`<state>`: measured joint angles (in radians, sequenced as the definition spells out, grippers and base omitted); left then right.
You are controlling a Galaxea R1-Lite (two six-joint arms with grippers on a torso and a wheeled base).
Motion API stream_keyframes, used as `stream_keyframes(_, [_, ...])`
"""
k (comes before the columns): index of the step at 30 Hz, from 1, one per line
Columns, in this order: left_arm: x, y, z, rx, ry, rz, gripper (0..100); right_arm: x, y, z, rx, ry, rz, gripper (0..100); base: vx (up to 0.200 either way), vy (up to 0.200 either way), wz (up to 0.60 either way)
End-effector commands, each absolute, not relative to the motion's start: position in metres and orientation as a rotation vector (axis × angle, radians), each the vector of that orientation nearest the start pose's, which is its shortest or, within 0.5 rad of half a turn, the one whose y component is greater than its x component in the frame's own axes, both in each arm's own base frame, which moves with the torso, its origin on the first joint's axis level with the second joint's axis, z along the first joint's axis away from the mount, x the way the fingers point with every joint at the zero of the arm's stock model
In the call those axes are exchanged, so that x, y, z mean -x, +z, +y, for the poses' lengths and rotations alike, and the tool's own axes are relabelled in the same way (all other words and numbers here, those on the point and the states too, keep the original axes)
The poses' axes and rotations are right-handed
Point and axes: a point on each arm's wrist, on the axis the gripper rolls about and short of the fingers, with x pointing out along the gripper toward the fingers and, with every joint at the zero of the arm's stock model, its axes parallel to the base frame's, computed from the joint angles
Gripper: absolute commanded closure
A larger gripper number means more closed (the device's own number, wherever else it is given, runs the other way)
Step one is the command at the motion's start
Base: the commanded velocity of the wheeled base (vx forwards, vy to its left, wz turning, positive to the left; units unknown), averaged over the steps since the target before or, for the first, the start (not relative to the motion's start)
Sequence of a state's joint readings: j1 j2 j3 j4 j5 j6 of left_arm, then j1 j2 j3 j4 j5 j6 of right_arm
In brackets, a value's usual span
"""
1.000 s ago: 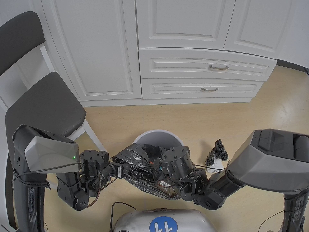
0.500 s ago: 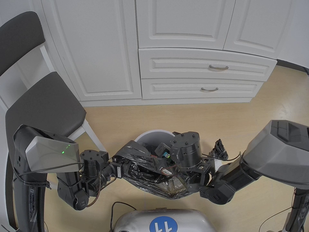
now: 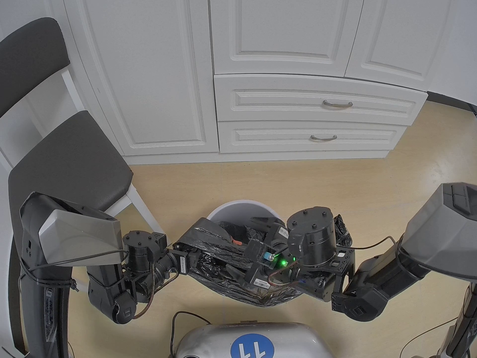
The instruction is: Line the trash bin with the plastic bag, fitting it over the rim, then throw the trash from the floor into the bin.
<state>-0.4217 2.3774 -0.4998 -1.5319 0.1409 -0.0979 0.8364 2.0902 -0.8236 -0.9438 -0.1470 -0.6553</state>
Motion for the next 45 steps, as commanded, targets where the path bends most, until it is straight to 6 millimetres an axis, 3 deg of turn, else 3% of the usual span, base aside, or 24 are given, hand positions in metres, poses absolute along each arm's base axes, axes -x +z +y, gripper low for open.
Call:
stream_keyframes(1, [-0.305, -0.014, -0.133, 0.001, -0.260, 0.340, 0, -0.249, 0.081, 0.248, 0.813, 0.851, 0.057, 0, 0.000, 0.000, 0.00])
stream_keyframes(9, [-0.305, -0.013, -0.132, 0.002, -0.257, 0.337, 0, -0.282, 0.052, 0.250, 0.862, 0.688, 0.158, 0, 0.000, 0.000, 0.00])
stream_keyframes(18, [-0.307, -0.014, -0.131, 0.003, -0.253, 0.334, 0, -0.315, 0.010, 0.254, 0.887, 0.663, 0.256, 0, 0.000, 0.000, 0.00])
stream_keyframes(24, [-0.307, -0.015, -0.131, 0.003, -0.253, 0.336, 0, -0.326, 0.003, 0.252, 0.881, 0.645, 0.275, 0, 0.000, 0.000, 0.00])
stream_keyframes(25, [-0.307, -0.016, -0.131, 0.002, -0.253, 0.338, 0, -0.329, 0.004, 0.252, 0.877, 0.637, 0.272, 100, 0.000, 0.000, 0.00])
stream_keyframes(28, [-0.308, -0.015, -0.131, 0.003, -0.250, 0.335, 0, -0.340, 0.009, 0.251, 0.865, 0.595, 0.253, 100, 0.000, 0.000, 0.00])
stream_keyframes(32, [-0.311, -0.014, -0.132, 0.009, -0.244, 0.323, 0, -0.373, 0.025, 0.248, 0.822, 0.449, 0.218, 100, 0.000, 0.000, 0.00])
stream_keyframes(35, [-0.312, -0.015, -0.132, 0.011, -0.242, 0.323, 0, -0.387, 0.031, 0.252, 0.762, 0.370, 0.215, 100, 0.000, 0.000, 0.00])
stream_keyframes(38, [-0.313, -0.015, -0.132, 0.012, -0.243, 0.320, 0, -0.416, 0.037, 0.263, 0.636, 0.227, 0.186, 100, 0.000, 0.000, 0.00])
stream_keyframes(45, [-0.314, -0.015, -0.132, 0.013, -0.241, 0.316, 0, -0.448, 0.014, 0.276, 0.499, 0.168, 0.153, 100, 0.000, 0.000, 0.00])
